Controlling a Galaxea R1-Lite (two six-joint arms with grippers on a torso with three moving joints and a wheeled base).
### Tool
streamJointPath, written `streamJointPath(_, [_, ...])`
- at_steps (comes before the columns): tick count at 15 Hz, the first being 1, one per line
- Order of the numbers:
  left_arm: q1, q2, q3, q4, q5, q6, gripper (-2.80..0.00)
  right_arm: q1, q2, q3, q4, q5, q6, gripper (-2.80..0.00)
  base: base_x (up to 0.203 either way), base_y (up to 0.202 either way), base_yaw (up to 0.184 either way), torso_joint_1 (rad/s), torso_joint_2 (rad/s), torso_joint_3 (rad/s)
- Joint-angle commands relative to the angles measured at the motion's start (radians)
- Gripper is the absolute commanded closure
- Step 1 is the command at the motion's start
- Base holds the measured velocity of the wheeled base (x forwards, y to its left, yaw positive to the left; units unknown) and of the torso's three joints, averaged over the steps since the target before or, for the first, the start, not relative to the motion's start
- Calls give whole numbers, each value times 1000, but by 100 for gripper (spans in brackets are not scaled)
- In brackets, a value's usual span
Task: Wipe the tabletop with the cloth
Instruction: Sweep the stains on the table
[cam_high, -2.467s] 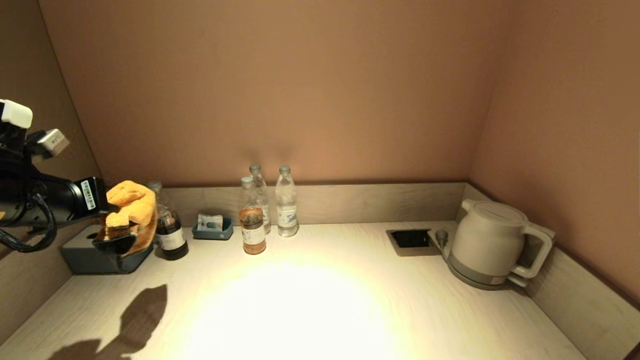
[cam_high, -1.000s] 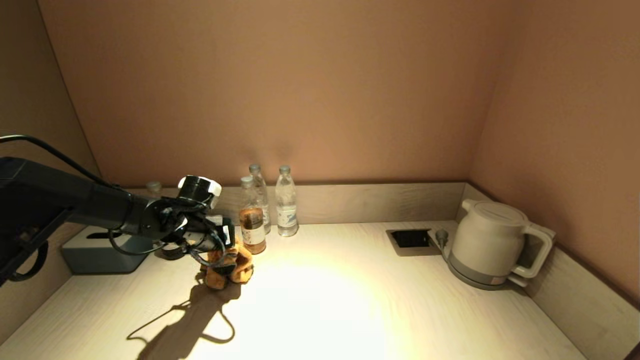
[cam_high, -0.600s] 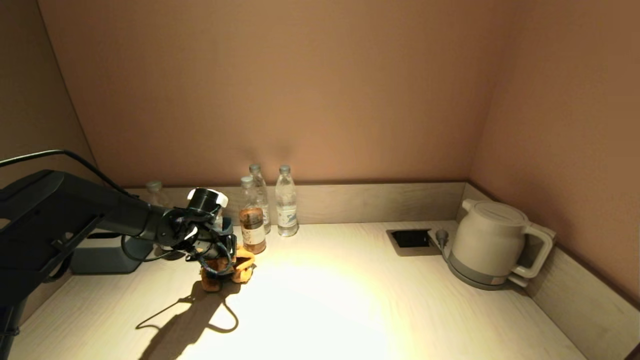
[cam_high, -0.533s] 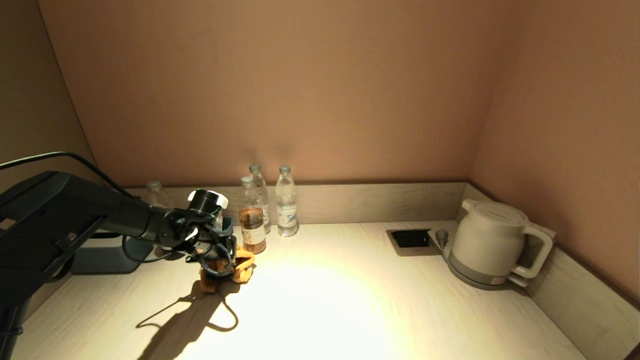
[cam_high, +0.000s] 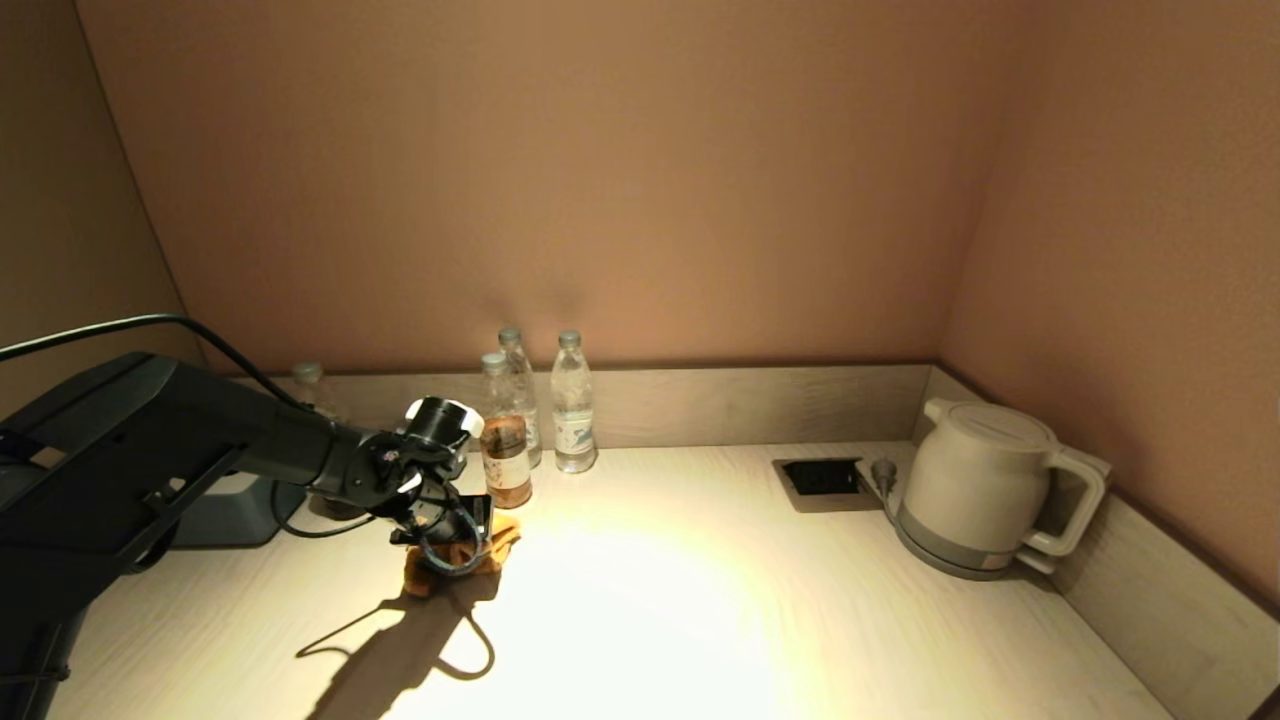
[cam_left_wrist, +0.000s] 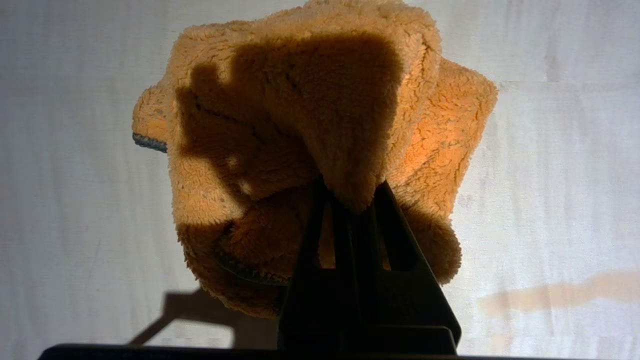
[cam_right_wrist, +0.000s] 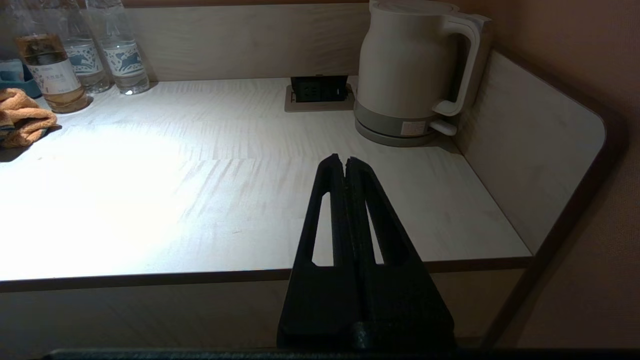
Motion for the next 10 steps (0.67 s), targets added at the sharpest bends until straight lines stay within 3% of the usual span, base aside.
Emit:
streamJointPath(1, [-32,-7,-5,17,-1,-5,0,0,1,0,0,0,0,0,0,0,0,0,0,0])
streamJointPath(7, [-151,-64,-5,126,-2,-48,0,0,1,0,0,0,1,0,0,0,0,0,0,0])
streamJointPath(10, [-244,-126,9,179,-14,-109,0,0,1,0,0,0,0,0,0,0,0,0,0,0])
